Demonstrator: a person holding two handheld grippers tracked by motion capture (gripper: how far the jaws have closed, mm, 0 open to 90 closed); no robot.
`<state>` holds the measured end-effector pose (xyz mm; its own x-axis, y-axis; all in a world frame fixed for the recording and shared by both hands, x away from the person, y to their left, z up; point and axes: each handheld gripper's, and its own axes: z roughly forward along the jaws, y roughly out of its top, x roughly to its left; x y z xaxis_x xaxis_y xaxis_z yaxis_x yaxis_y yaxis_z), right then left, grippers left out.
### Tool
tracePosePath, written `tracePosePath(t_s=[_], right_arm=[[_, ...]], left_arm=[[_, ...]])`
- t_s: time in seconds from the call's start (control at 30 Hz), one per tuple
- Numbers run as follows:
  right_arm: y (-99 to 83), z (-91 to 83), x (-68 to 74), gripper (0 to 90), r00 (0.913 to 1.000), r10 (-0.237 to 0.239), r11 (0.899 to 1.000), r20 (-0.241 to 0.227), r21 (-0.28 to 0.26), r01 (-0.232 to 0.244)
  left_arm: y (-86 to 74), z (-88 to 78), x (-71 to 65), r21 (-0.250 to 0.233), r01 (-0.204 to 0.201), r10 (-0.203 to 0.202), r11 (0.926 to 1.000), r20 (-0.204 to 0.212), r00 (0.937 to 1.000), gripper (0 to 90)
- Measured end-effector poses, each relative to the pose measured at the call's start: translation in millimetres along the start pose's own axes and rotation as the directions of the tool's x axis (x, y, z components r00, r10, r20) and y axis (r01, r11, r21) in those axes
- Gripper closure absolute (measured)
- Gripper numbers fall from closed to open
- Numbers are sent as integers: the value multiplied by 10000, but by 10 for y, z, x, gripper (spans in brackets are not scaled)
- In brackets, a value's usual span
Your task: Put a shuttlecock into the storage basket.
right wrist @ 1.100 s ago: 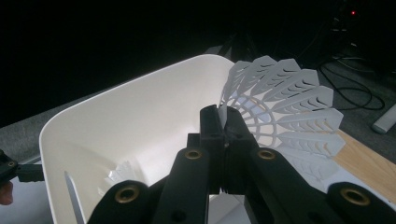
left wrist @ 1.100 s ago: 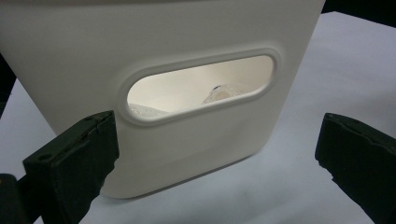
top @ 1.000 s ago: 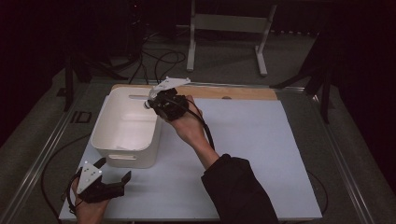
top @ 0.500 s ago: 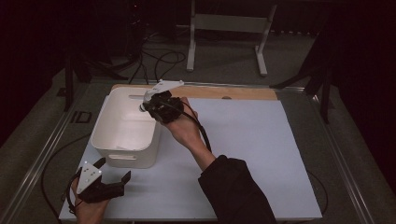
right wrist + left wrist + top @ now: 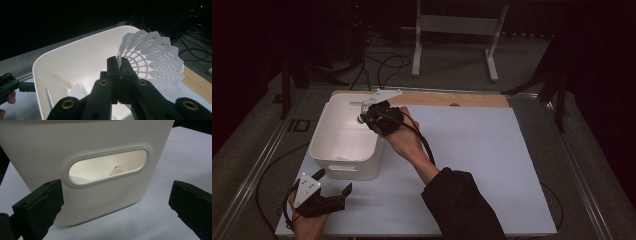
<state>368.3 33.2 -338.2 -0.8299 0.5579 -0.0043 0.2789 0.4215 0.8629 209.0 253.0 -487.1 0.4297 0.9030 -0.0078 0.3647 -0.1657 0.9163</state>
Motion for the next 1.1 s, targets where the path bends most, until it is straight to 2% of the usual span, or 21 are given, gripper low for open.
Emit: tracePosePath(t_s=[1.1], right_arm=[[-80,134,132,890,9984,-439,9973,-343,575,459]], left_arm=[[0,2,0,24,2,-2,10000,-1,10000,1]])
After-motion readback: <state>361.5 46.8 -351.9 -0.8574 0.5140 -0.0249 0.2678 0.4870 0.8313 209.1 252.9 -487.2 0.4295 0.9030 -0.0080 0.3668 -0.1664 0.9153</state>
